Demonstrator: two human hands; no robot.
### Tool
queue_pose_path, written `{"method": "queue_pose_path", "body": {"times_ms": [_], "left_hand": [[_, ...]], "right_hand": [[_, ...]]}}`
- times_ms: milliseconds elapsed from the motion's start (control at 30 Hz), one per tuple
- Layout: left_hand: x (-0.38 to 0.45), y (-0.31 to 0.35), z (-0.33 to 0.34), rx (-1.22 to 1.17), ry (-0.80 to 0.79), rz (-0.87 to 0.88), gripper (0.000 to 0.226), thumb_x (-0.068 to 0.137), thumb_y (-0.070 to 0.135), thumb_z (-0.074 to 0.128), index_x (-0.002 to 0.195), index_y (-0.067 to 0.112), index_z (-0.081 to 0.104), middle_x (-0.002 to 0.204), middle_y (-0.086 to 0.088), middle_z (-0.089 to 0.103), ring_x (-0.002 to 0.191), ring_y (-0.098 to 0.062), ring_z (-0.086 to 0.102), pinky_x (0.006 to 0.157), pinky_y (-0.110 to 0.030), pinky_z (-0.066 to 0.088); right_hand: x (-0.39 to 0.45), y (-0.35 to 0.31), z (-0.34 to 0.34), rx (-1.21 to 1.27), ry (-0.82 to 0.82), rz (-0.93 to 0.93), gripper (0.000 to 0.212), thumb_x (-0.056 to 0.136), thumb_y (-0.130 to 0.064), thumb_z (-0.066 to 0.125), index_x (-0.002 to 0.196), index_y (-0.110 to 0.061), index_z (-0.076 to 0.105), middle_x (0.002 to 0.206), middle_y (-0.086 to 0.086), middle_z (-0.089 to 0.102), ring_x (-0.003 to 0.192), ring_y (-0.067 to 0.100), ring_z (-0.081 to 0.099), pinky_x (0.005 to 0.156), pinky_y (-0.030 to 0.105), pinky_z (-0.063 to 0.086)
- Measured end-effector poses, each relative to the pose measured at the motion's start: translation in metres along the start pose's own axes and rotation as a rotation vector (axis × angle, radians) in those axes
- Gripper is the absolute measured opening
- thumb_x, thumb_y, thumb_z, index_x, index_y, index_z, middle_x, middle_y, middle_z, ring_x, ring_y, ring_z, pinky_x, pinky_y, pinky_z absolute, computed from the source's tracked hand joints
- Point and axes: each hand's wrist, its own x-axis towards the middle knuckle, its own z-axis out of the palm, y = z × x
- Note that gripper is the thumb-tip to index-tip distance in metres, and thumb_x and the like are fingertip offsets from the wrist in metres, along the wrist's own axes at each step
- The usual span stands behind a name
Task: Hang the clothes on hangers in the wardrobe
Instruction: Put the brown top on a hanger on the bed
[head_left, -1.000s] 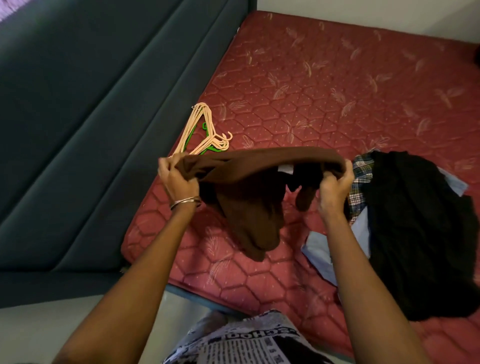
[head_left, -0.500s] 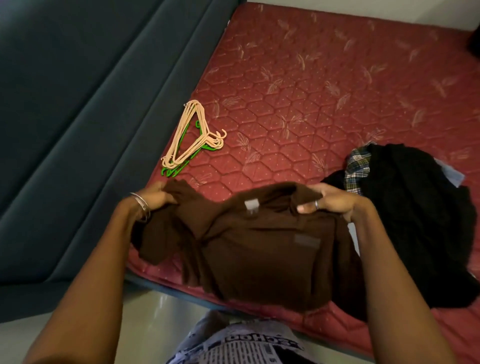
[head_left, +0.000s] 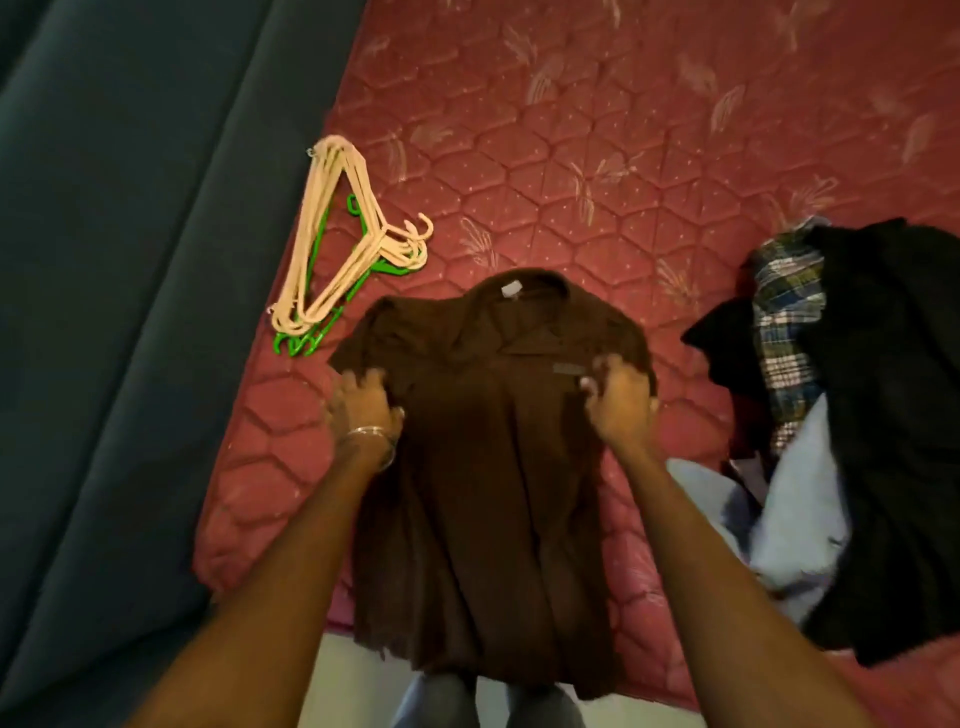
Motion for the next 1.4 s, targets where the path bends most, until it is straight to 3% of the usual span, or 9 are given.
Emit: {"method": "queue_pose_path", "body": {"times_ms": [167,267,400,533,667,800,933,1200,1400], "left_hand": [[-0.033,-0.041,0.101,-0.136,-0.313,-0.336,0.077,0.077,0.040,0.075,0.134,0.003,0.038,0.128,-0.026,0.049,0.118,-0.045,0.048,0.096,-0.047,0.042],[-0.044,-0.057,0.134,-0.089,-0.354,-0.393,0.079,0.074,0.043,0.076,0.130,0.005,0.035,0.126,-0.025,0.050,0.115,-0.044,0.050,0.092,-0.049,0.044],[-0.031,-0.068,0.146,-0.027,-0.247,-0.230,0.029,0.087,0.027,0.064,0.107,0.006,0.058,0.107,-0.022,0.064,0.103,-0.041,0.060,0.083,-0.044,0.048],[-0.034,-0.091,0.146,-0.603,0.019,-0.441,0.015,0.084,0.006,0.065,0.092,-0.006,0.060,0.098,-0.032,0.063,0.093,-0.039,0.059,0.084,-0.045,0.043],[-0.071,-0.112,0.127,-0.680,0.161,-0.458,0.015,0.083,0.017,0.058,0.093,0.007,0.055,0.083,-0.022,0.060,0.077,-0.029,0.053,0.078,-0.050,0.046],[-0.104,-0.119,0.125,0.101,-0.159,-0.241,0.032,0.096,0.019,0.044,0.127,0.009,0.045,0.099,-0.028,0.063,0.091,-0.044,0.062,0.074,-0.045,0.047],[-0.118,-0.094,0.127,0.330,-0.242,-0.427,0.037,0.091,0.021,0.050,0.128,0.016,0.047,0.123,-0.012,0.057,0.117,-0.036,0.050,0.094,-0.047,0.042],[-0.025,-0.015,0.105,-0.363,0.040,0.048,0.008,0.081,0.011,0.067,0.089,0.008,0.069,0.094,-0.018,0.063,0.087,-0.038,0.062,0.079,-0.039,0.047],[0.064,0.054,0.104,-0.353,-0.081,0.026,0.043,0.081,0.043,0.068,0.112,0.014,0.060,0.109,-0.012,0.061,0.102,-0.030,0.058,0.084,-0.039,0.048]], "right_hand": [[-0.072,0.063,0.099,-0.047,-0.319,0.489,0.087,0.075,-0.060,0.068,0.132,0.001,0.044,0.132,0.026,0.050,0.123,0.041,0.048,0.098,0.046,0.040],[-0.094,0.080,0.125,-0.007,-0.284,0.570,0.082,0.070,-0.048,0.080,0.130,-0.003,0.046,0.133,0.025,0.047,0.127,0.042,0.039,0.103,0.049,0.033],[-0.084,0.099,0.128,0.323,-0.047,0.453,0.015,0.084,-0.010,0.071,0.080,-0.010,0.057,0.079,0.015,0.060,0.079,0.027,0.057,0.080,0.039,0.044],[-0.087,0.112,0.111,0.650,0.217,0.448,0.039,0.087,0.008,0.054,0.074,-0.026,0.040,0.071,0.000,0.041,0.064,-0.002,0.041,0.076,0.027,0.038],[-0.108,0.111,0.088,0.571,0.283,0.388,0.021,0.092,-0.011,0.062,0.084,-0.009,0.043,0.079,0.012,0.047,0.067,0.014,0.043,0.070,0.022,0.038],[-0.136,0.124,0.092,0.007,-0.157,0.423,0.030,0.095,-0.027,0.055,0.106,0.001,0.056,0.100,0.025,0.064,0.096,0.040,0.061,0.078,0.040,0.043],[-0.141,0.122,0.086,-0.334,-0.346,0.463,0.048,0.090,-0.031,0.056,0.129,-0.006,0.046,0.132,0.017,0.052,0.122,0.035,0.047,0.101,0.043,0.042],[-0.048,0.025,0.080,0.152,-0.146,-0.071,0.007,0.083,-0.011,0.066,0.090,-0.009,0.063,0.088,0.012,0.067,0.088,0.035,0.062,0.075,0.039,0.050],[0.027,-0.071,0.091,0.372,-0.141,-0.173,0.008,0.089,-0.013,0.065,0.096,-0.009,0.064,0.086,0.000,0.067,0.081,0.013,0.062,0.074,0.024,0.048]]}}
